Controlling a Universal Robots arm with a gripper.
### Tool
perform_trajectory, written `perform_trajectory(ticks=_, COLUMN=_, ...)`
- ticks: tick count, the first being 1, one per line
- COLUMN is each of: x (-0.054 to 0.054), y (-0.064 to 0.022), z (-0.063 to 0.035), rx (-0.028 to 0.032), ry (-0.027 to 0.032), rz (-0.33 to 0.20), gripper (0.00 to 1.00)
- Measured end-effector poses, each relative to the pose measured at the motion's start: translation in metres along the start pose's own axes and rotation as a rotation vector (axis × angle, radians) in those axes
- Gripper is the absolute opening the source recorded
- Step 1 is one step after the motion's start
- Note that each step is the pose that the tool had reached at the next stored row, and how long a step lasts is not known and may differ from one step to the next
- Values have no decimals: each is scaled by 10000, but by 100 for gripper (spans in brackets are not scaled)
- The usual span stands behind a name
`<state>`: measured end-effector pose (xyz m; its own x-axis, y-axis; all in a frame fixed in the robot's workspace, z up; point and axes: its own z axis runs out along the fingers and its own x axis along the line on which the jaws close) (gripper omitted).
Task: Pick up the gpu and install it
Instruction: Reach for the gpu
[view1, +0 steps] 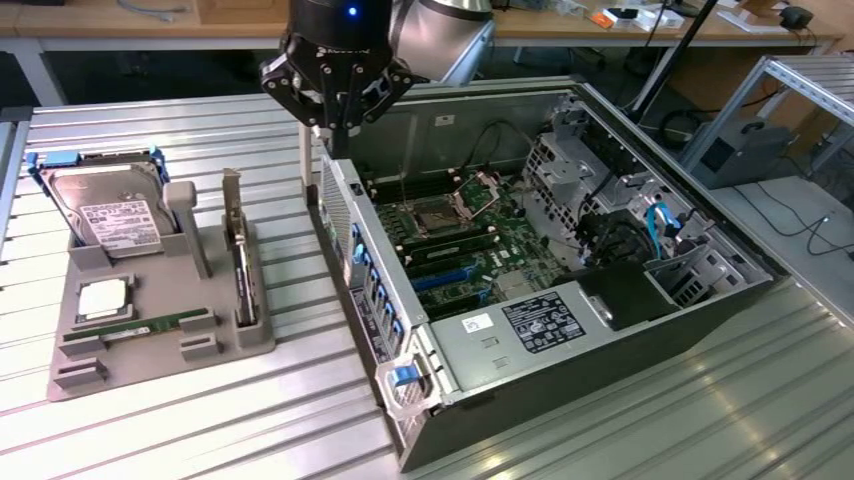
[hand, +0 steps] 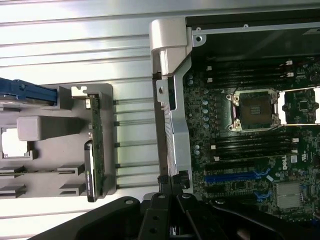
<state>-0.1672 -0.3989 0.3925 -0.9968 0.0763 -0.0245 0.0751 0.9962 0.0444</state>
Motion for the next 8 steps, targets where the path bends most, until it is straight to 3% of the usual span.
perform_trajectory(ticks=8, x=51, y=-4, z=-2, rx=0, ry=0, rz=-1, gripper=11)
